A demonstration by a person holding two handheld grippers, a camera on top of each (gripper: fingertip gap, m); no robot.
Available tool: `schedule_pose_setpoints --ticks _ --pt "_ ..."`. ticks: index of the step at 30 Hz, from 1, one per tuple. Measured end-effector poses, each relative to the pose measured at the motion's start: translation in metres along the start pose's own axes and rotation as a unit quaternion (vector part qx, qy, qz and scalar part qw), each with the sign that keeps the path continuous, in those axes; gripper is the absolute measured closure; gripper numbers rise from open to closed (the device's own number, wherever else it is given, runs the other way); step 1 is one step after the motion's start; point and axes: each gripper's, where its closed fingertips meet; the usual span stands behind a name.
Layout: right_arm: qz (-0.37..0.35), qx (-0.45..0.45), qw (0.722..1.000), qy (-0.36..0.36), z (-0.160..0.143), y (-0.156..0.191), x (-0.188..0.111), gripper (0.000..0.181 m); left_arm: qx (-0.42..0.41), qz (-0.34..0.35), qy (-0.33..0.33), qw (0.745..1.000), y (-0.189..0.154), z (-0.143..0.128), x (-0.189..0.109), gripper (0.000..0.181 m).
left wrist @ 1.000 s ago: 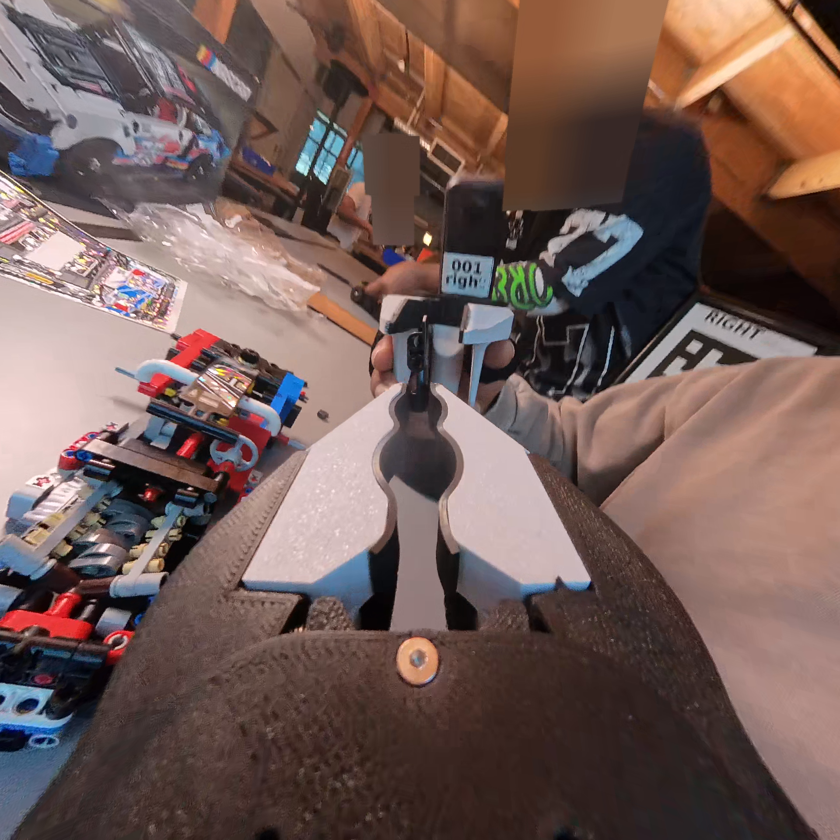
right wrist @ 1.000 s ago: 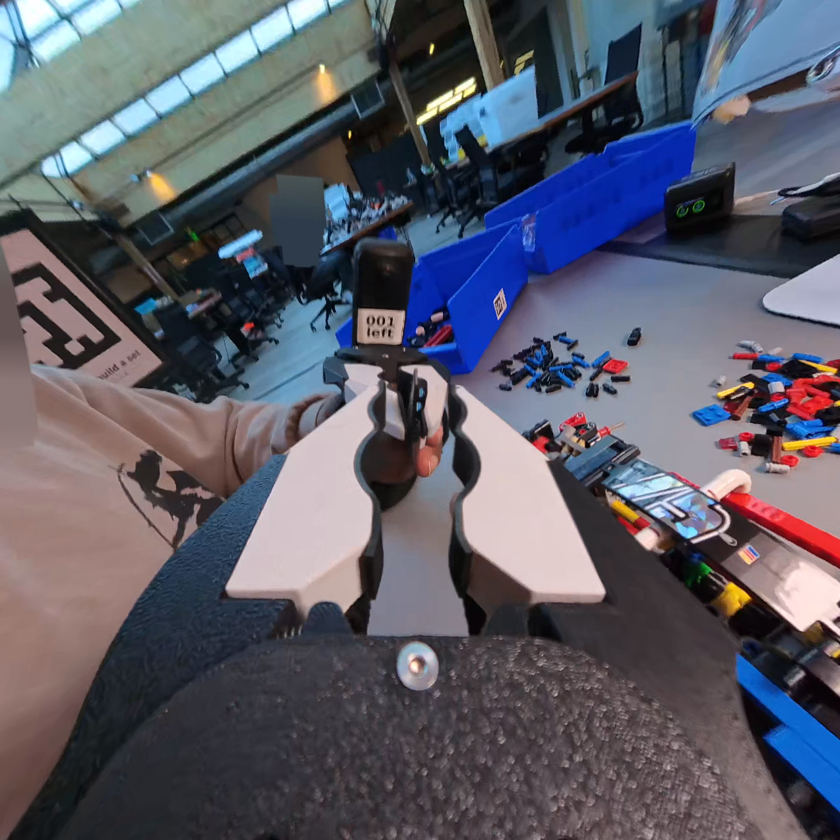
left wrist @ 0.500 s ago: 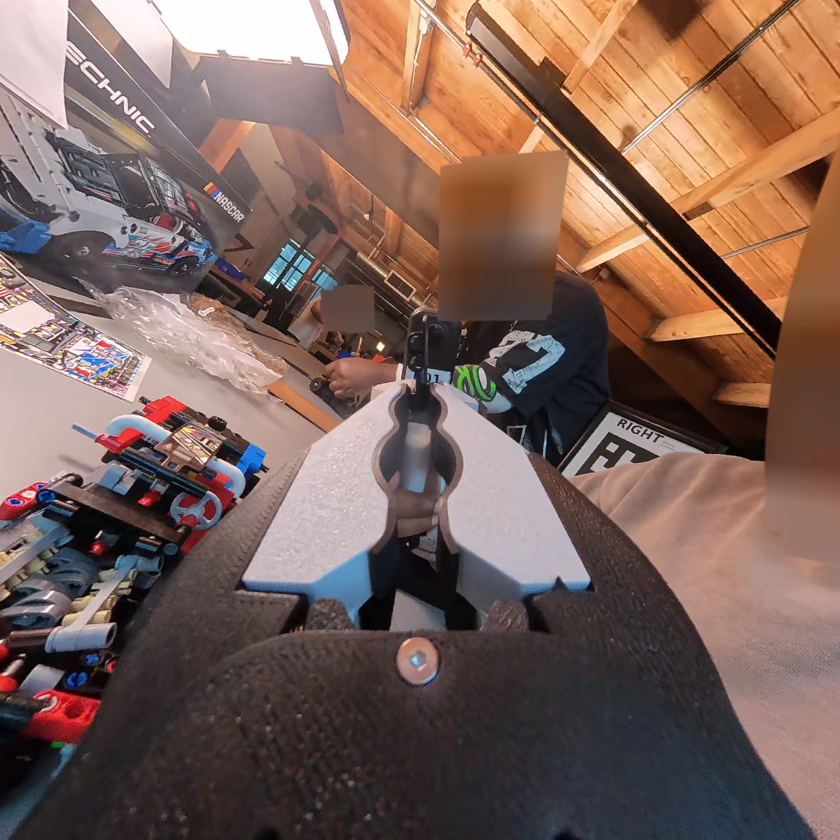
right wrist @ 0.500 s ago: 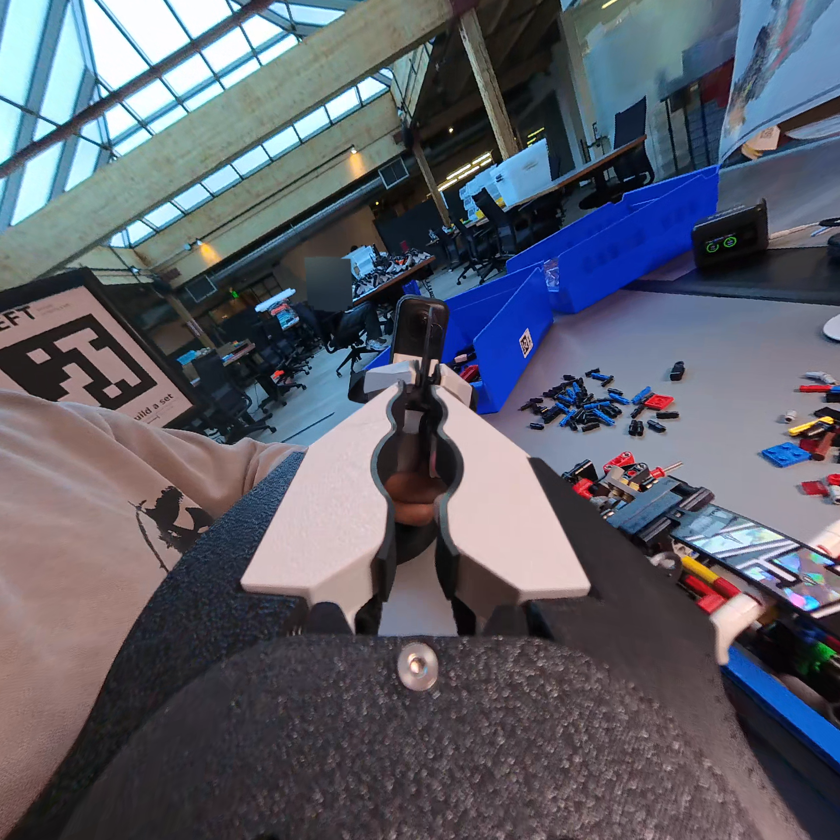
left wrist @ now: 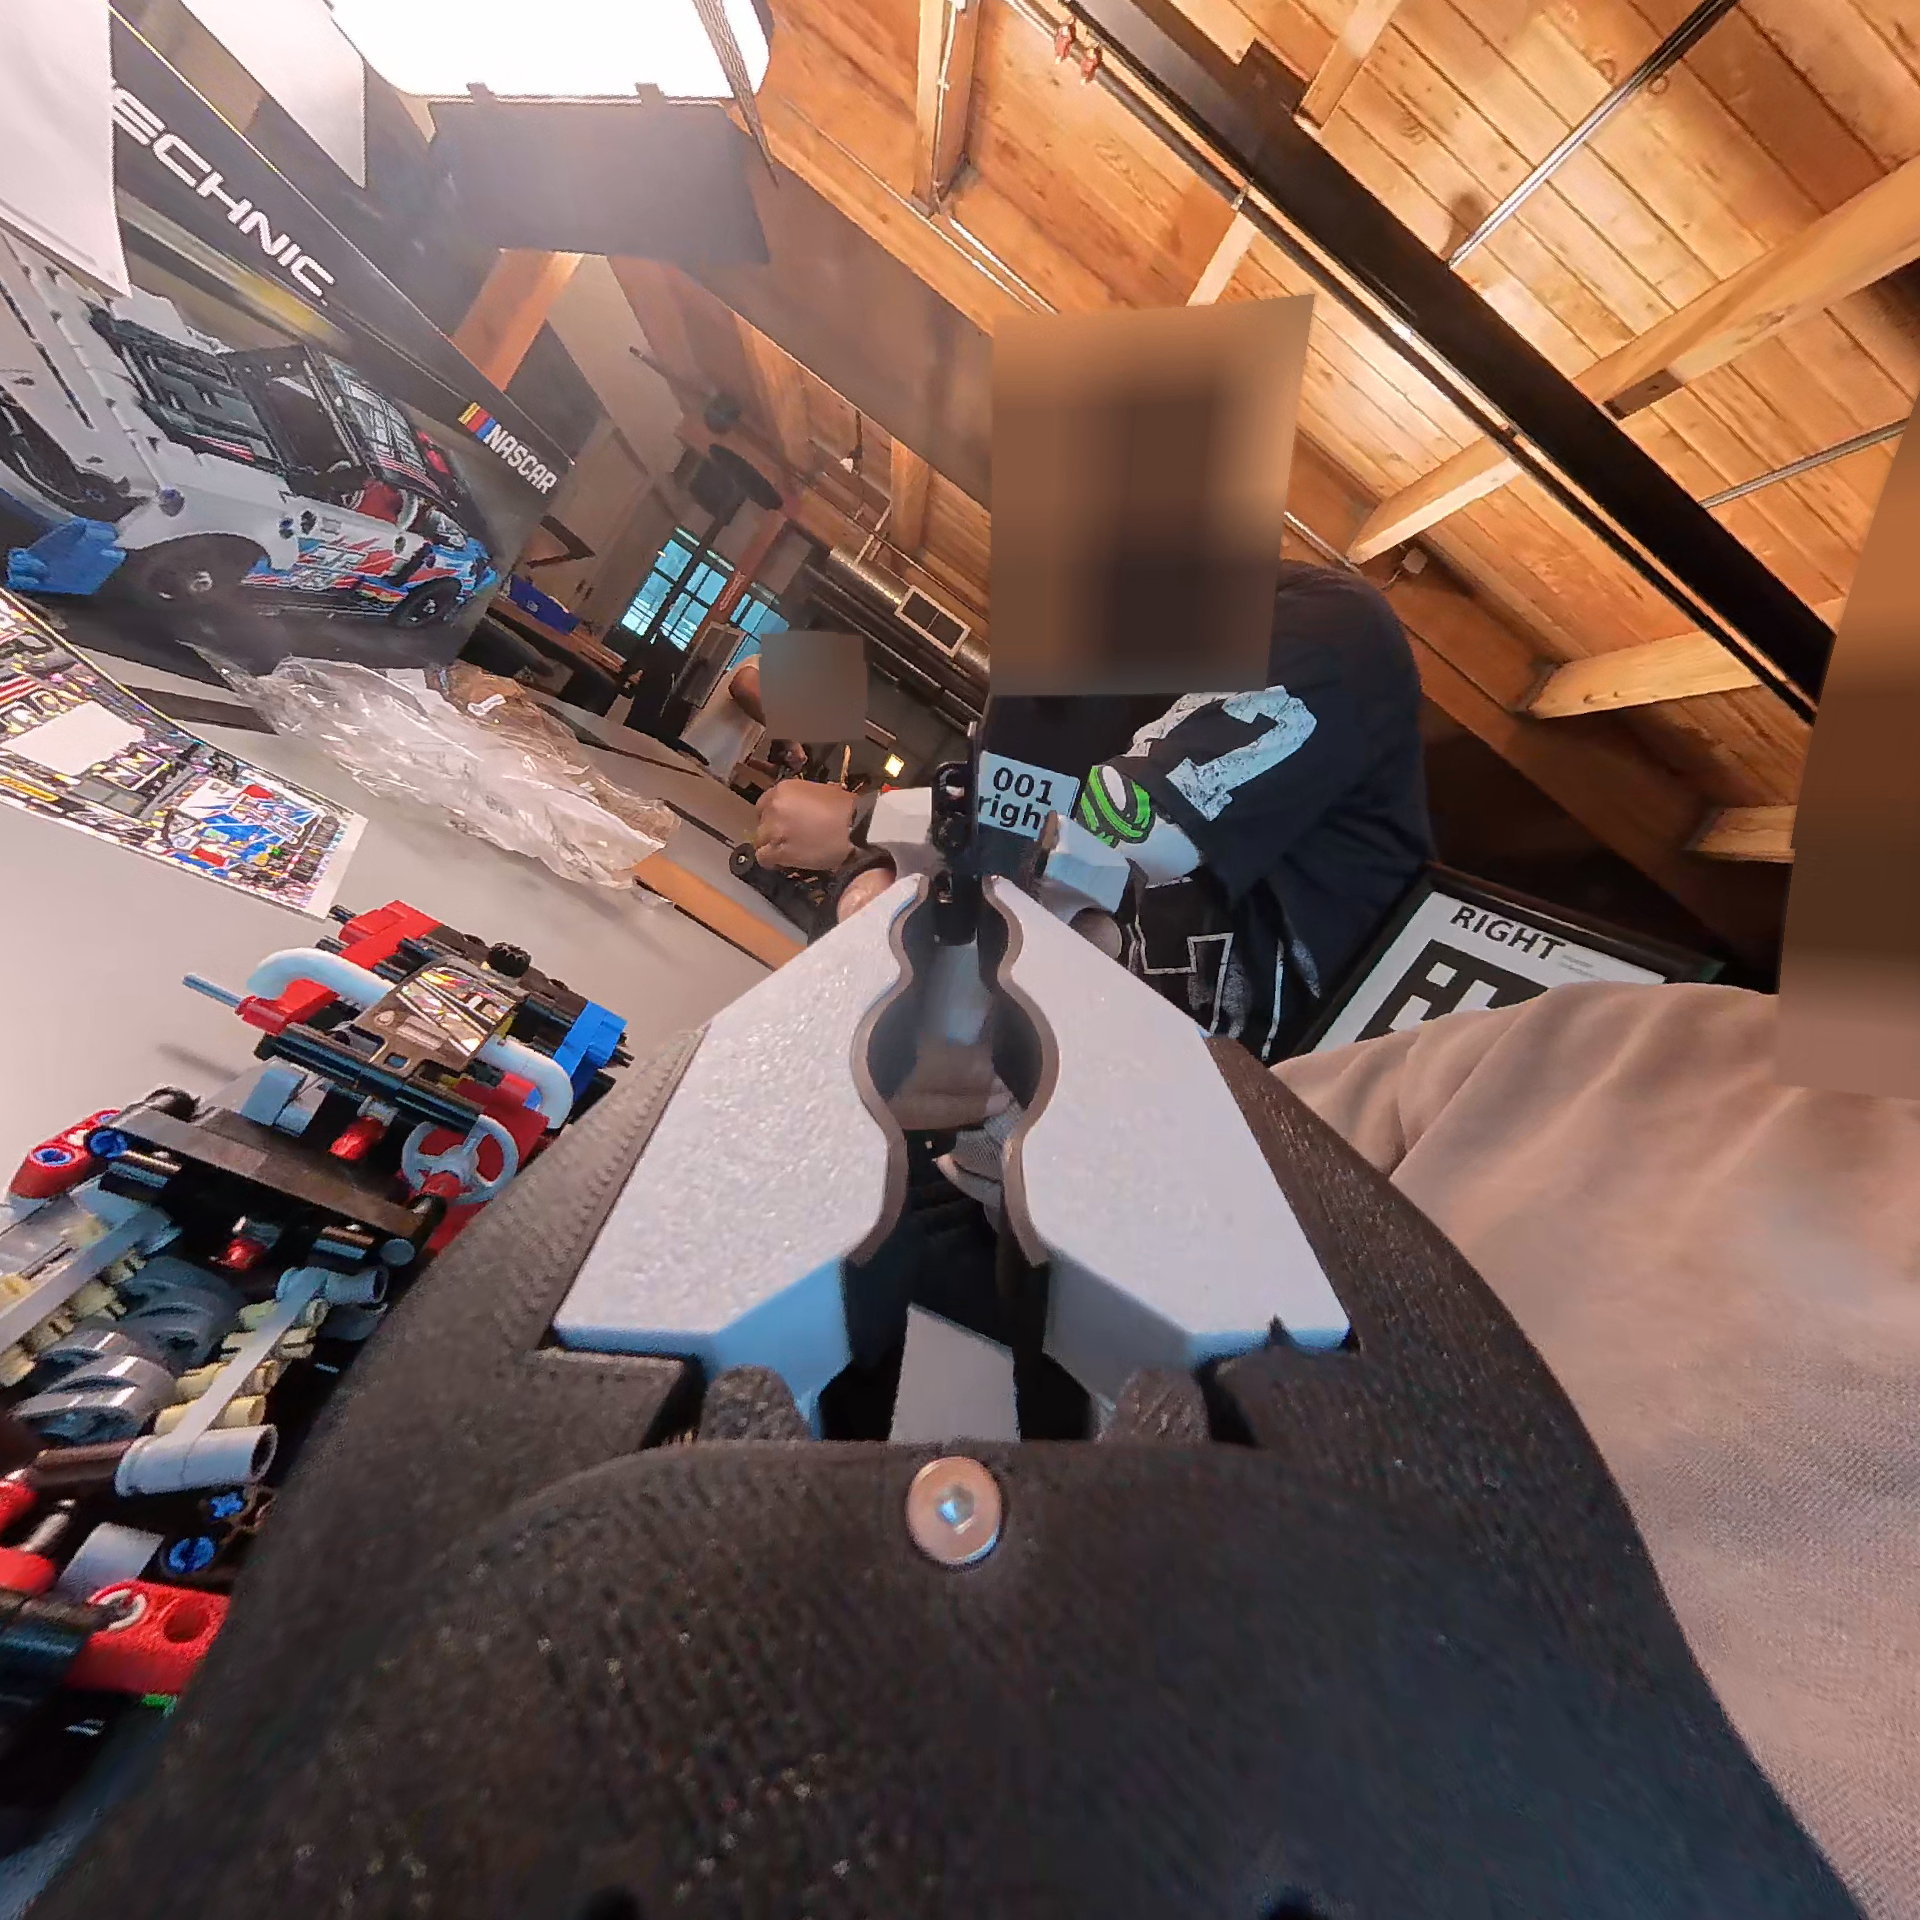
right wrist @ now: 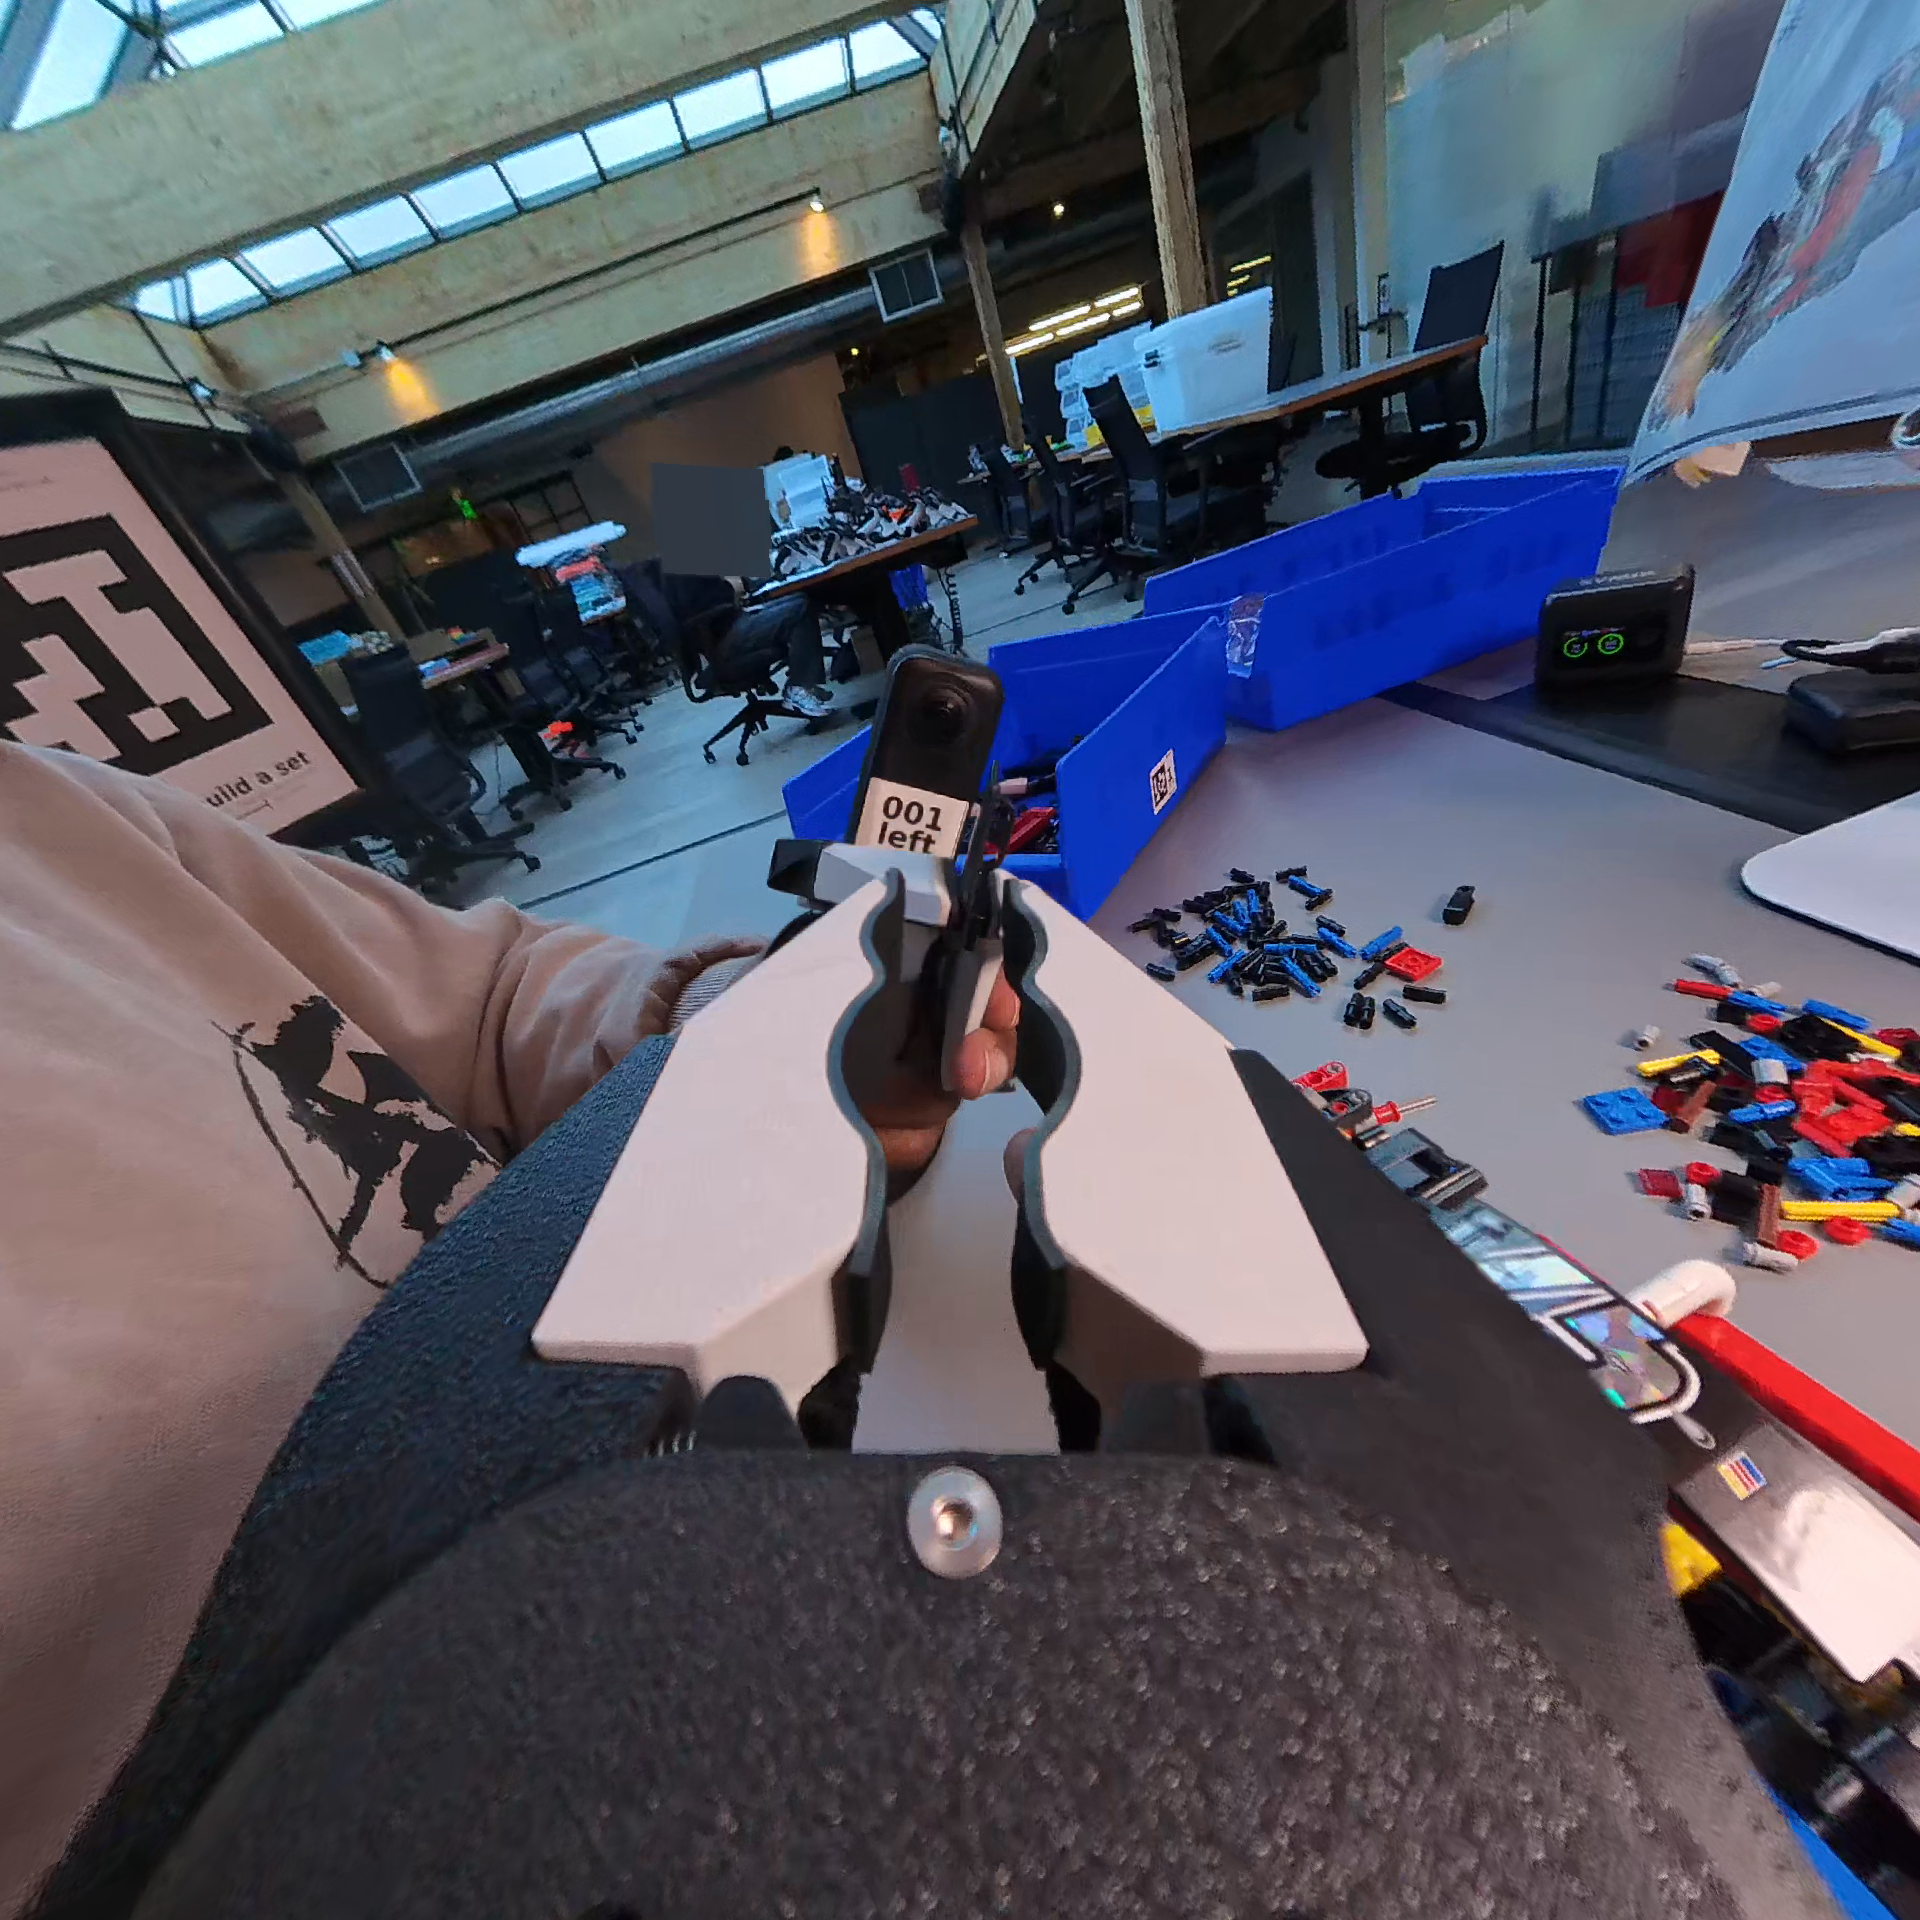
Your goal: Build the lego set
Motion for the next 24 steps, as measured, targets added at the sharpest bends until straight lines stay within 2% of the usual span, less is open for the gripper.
schedule_pose_setpoints --ticks 3,5,7,10,13,17,24 --pt "0.008 0.005 1.0 0.021 -0.001 -0.001 0.002 0.167 0.017 0.0 0.011 1.0 -0.002 -0.005 0.002 0.177" --pt "0.021 0.005 0.999 0.042 -0.007 0.002 0.005 0.18 0.036 -0.002 0.022 0.999 -0.005 -0.01 0.003 0.176" --pt "0.026 0.004 0.998 0.063 -0.01 0.001 0.005 0.181 0.051 0.007 0.03 0.998 -0.003 -0.014 0.004 0.177" --pt "0.047 0.025 0.99 0.131 -0.02 0.0 -0.001 0.181 0.073 0.024 0.064 0.995 0.003 -0.024 0.006 0.175" --pt "0.066 0.055 0.971 0.221 -0.033 0.0 -0.016 0.181 0.107 0.041 0.085 0.99 0.008 -0.028 0.005 0.164" --pt "0.089 0.076 0.939 0.324 -0.053 0.005 -0.031 0.181 0.162 0.06 0.129 0.976 0.014 -0.04 0.005 0.161" --pt "0.107 0.053 0.904 0.411 -0.079 0.013 -0.033 0.181 0.2 0.044 0.191 0.96 0.01 -0.07 0.006 0.176"
Point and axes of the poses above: each gripper's, where its closed fingertips meet, x out along the fingers, z out of its top, y = z × x across the jaws, and after that the axes turned 13 degrees about z, right-handed
